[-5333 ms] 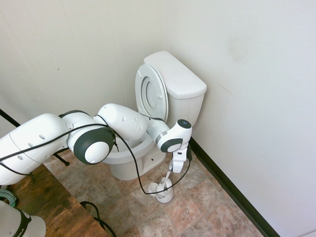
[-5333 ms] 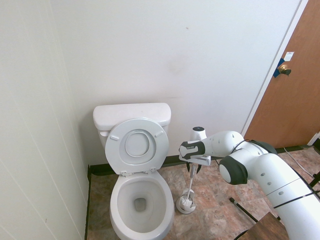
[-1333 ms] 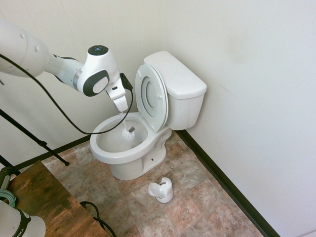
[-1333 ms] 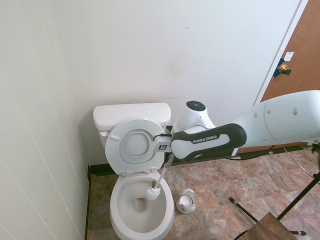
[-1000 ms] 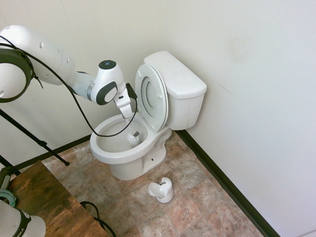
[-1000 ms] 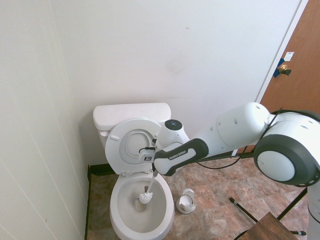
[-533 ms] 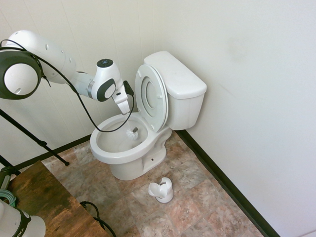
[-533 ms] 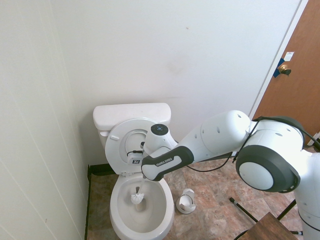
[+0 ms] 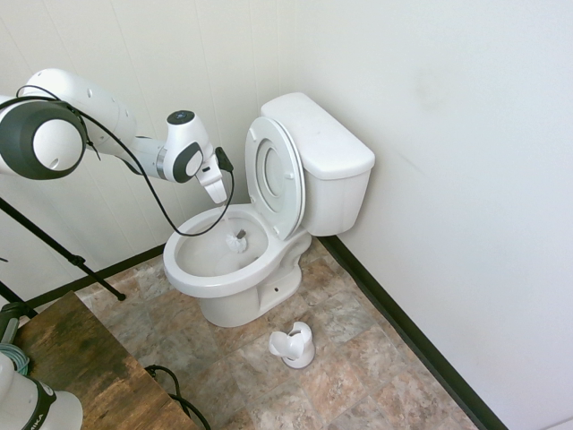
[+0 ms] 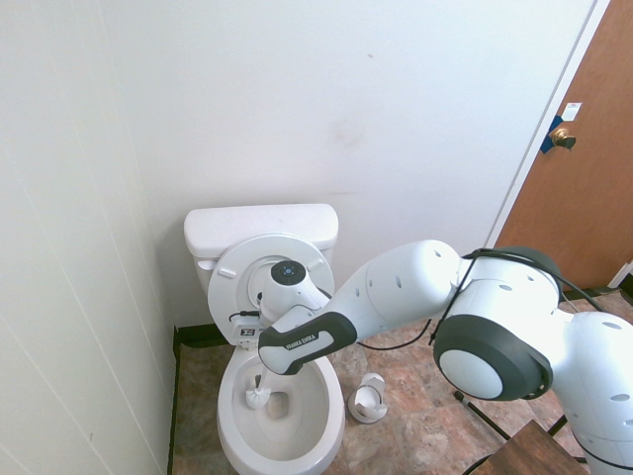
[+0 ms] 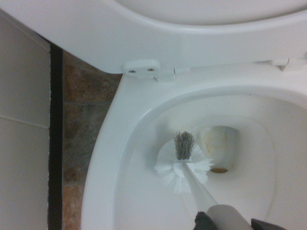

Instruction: Clean the toilet

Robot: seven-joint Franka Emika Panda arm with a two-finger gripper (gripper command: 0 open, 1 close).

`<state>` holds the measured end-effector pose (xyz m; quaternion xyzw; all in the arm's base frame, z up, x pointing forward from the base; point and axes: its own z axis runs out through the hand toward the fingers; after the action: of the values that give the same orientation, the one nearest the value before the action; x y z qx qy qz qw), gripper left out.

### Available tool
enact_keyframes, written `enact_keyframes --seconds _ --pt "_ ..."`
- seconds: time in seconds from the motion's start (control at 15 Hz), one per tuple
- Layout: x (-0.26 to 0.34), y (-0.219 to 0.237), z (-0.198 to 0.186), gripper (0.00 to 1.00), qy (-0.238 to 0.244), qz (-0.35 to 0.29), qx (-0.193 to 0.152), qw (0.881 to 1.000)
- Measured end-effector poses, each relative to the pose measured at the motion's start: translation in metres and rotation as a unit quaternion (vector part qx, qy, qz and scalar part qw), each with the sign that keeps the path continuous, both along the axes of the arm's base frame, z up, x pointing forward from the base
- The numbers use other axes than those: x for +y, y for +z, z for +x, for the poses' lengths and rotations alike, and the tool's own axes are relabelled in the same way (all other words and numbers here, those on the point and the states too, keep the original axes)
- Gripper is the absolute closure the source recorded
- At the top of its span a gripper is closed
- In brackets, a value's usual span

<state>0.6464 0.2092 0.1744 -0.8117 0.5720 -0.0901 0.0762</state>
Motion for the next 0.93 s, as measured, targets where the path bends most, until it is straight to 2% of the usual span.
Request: enact_keyframes --seconds 0.2,0.53,0.93 --pt "0.008 -0.013 -0.011 1.00 0.009 -0.004 0.013 1.000" --pt "0.032 -0.037 -0.057 1.00 0.041 -0.006 0.035 0.999" --pt "0.014 -0.039 -0.112 1.00 0.083 -0.024 0.069 0.994"
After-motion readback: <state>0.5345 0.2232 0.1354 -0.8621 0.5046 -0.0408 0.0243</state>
